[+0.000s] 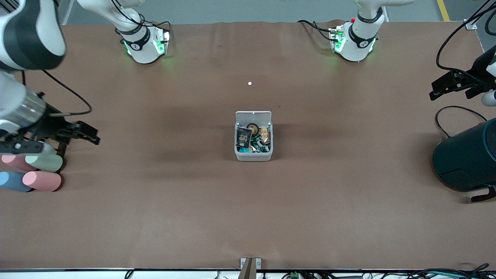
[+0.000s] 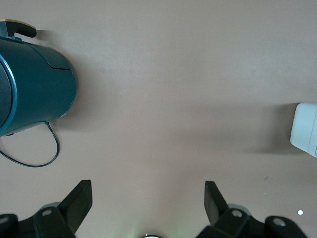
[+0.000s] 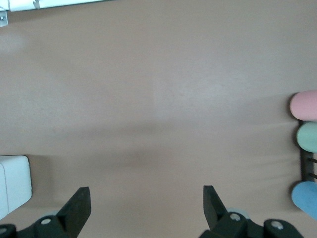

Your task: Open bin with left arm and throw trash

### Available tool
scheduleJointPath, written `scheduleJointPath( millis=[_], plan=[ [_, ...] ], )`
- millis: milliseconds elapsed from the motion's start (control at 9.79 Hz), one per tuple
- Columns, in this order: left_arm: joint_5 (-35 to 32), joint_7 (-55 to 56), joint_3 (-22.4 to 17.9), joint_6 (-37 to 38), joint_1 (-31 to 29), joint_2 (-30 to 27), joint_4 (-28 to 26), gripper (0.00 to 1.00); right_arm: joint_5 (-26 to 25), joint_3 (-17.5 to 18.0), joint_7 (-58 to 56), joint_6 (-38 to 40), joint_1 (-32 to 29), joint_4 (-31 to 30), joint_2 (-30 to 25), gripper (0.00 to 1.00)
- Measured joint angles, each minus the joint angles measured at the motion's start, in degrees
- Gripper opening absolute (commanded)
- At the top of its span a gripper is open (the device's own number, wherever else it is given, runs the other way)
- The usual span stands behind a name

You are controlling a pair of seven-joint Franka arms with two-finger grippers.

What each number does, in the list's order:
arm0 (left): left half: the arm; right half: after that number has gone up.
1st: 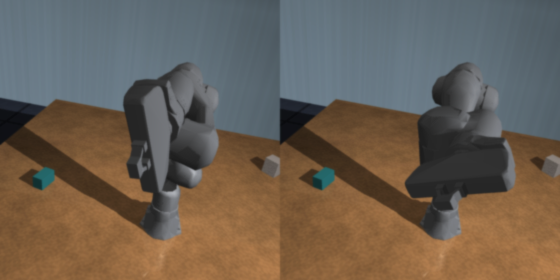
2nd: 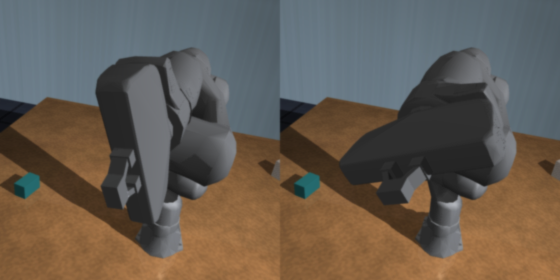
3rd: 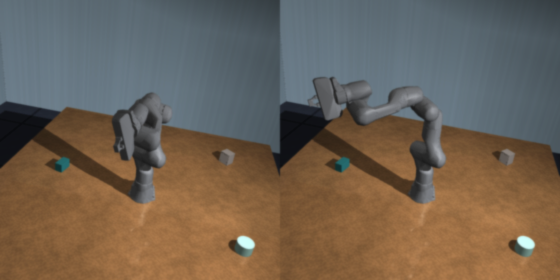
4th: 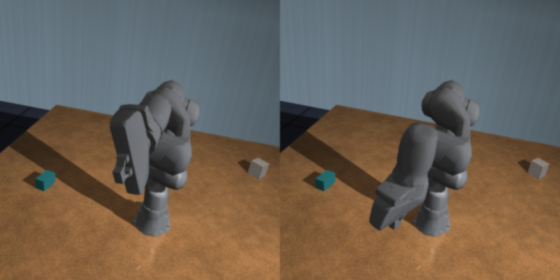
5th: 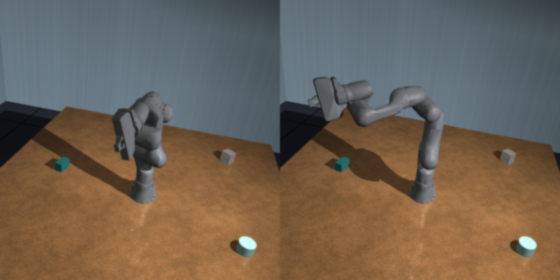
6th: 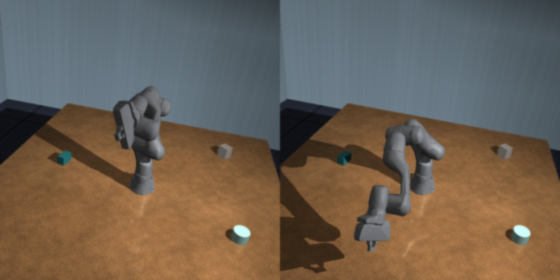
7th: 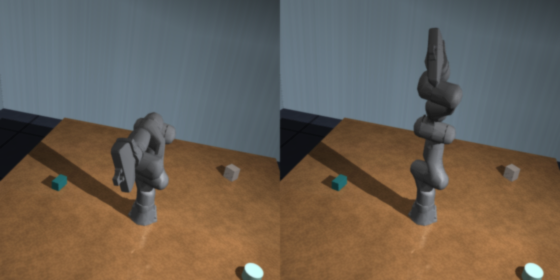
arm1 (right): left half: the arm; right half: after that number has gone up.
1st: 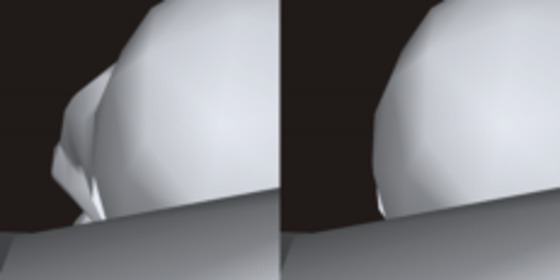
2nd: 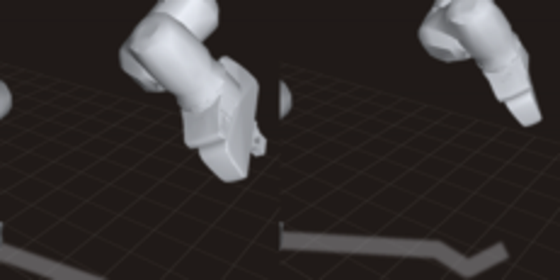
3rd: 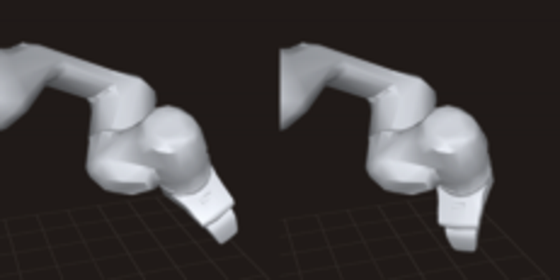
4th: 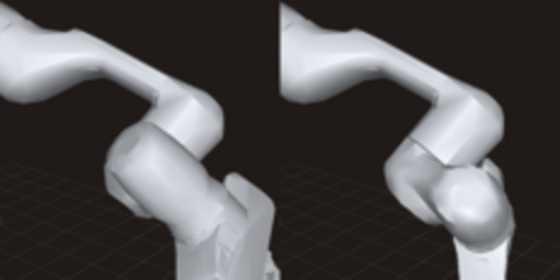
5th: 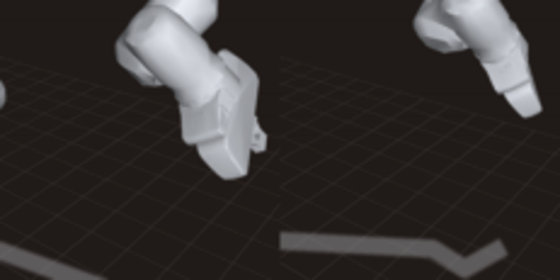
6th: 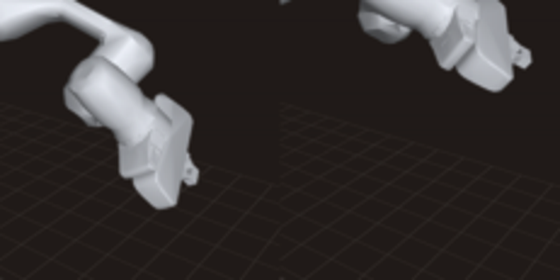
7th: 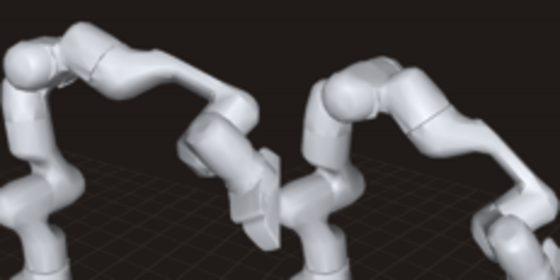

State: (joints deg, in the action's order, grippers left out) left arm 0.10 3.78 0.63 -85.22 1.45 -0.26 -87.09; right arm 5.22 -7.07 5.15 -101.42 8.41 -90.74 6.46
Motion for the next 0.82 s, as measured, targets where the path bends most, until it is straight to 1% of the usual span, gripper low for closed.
scheduleJointPath(
  millis=[204, 409, 613, 818],
  plan=[
    [0.0, 0.2, 0.0, 0.0, 0.0, 0.0, 0.0, 1.0, 0.0, -1.8, -0.2, 4.8, -0.8, 0.6, -3.3, 1.0],
    [0.0, 0.3, 0.0, 0.0, 0.0, 0.0, 0.0, 1.0, -1.2, -2.1, -3.7, 8.7, -2.2, 3.1, -5.1, 1.0],
    [0.0, 0.3, 0.0, 0.0, 0.0, 0.0, 0.0, 1.0, -2.8, -2.1, -5.3, 10.6, -2.9, 5.0, -5.3, 1.0],
    [0.0, 0.3, 0.0, 0.0, 0.0, 0.1, 0.0, 1.0, -3.0, -2.0, -5.3, 10.8, -2.9, 5.1, -5.3, 1.0]
  ],
)
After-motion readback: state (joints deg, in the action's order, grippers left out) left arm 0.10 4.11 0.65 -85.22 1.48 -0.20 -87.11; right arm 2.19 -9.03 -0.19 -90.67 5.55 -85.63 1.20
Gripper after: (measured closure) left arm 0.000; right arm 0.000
